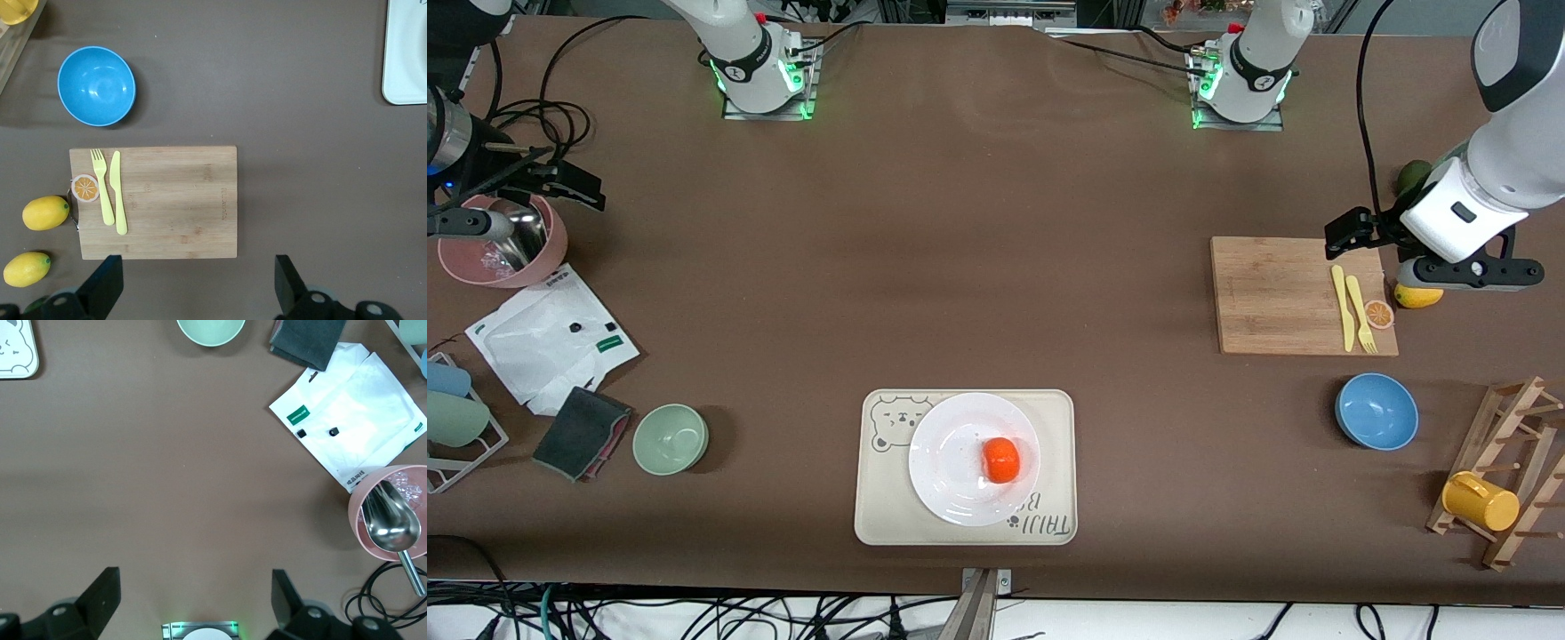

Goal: Place orange and plate with both arms

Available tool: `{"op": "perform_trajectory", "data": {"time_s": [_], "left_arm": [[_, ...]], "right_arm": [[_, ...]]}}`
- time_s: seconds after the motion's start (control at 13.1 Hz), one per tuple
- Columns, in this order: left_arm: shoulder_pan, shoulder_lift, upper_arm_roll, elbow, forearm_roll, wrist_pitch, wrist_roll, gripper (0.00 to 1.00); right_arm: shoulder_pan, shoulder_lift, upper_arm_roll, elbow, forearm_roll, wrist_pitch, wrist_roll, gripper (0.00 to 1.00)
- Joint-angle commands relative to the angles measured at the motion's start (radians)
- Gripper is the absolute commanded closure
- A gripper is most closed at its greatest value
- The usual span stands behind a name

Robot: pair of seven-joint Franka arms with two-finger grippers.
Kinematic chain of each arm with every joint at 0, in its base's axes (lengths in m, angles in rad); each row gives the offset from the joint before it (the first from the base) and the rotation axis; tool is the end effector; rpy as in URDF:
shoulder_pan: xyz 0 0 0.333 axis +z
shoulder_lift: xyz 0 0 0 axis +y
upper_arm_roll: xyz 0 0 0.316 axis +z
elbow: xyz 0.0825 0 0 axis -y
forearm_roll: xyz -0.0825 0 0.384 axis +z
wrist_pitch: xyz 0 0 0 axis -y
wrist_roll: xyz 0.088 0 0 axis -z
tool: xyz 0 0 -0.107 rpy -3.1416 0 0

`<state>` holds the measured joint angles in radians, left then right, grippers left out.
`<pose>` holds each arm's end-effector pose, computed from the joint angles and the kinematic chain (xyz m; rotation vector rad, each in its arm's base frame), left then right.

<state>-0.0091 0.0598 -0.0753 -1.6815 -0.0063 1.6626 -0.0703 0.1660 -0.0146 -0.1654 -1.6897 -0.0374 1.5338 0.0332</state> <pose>0.5709 -0.0479 0.5462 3.1344 -0.0209 -0.1241 0.5405 -0.0044 0.5739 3.0961 -0.0482 -0.2185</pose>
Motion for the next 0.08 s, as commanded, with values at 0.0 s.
{"op": "perform_trajectory", "data": {"time_s": [0.0], "left_arm": [[0.004, 0.011, 0.003, 0.028, -0.021, -0.020, 0.006, 0.00]], "right_arm": [[-0.003, 0.004, 0.009, 0.021, -0.012, -0.020, -0.006, 0.00]]}}
